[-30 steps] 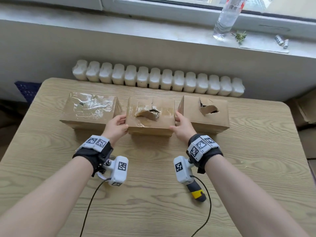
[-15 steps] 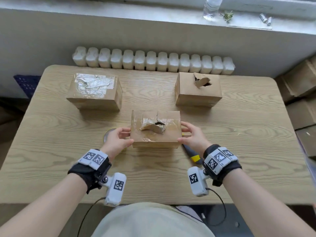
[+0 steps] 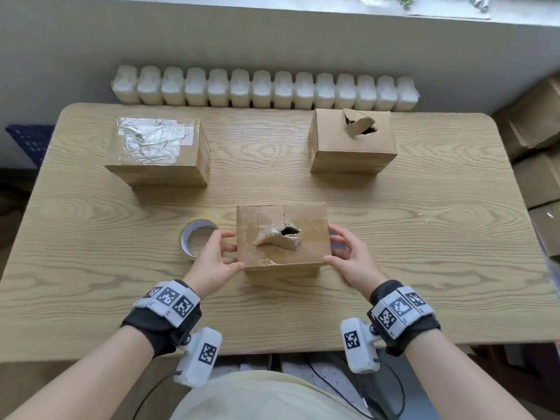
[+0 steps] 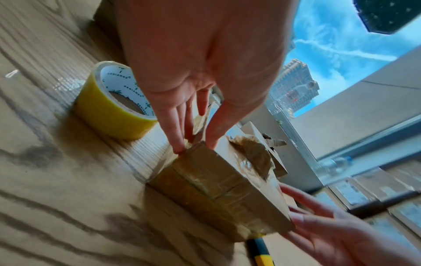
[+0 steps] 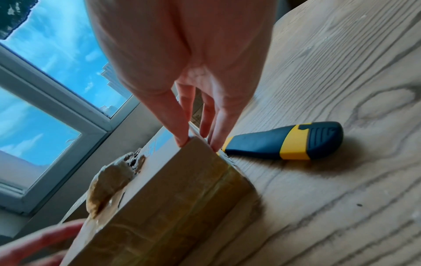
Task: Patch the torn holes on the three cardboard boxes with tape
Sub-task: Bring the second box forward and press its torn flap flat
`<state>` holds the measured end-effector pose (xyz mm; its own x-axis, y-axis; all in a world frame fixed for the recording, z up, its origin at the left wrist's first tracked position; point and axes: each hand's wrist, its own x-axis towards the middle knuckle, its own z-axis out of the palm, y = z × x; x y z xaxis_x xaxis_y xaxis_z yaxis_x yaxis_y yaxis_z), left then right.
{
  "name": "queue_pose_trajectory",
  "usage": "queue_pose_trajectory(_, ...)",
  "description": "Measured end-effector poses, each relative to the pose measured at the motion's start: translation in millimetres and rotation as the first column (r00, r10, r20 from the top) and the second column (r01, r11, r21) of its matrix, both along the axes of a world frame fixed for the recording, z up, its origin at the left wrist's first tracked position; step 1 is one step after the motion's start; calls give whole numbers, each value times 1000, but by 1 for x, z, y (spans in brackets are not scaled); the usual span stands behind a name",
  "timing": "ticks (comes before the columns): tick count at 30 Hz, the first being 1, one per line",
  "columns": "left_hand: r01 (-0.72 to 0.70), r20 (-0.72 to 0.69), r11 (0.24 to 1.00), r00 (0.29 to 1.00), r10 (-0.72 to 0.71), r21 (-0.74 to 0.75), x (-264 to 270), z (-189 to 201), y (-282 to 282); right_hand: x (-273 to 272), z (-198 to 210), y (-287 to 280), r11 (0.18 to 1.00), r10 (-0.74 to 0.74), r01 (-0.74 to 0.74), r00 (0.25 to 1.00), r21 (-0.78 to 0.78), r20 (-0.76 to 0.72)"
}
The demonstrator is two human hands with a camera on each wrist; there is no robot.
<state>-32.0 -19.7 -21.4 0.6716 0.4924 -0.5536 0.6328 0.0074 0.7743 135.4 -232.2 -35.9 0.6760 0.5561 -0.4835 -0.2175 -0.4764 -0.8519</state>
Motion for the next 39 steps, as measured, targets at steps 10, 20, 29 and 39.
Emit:
queue_pose_trajectory(10,-1,73,997,997,-5,83,-18,-7,-1,-13,0,4,999,49,-49,998,-4,40)
queue_pose_trajectory(20,283,99,731,897,-431,621,-7,-22,-16,-30,-5,28,899,433,-385,725,-206,536)
queue_pose_trajectory(29,220,162,768,908,-387,601,-13,-32,-22,-38,-4,41,933,345,-351,807,-81,479)
queue_pose_trajectory(39,189,172,791,922,-347,582,-22,-30,-15,-50,-2,64,968,226,-250,874,1,431)
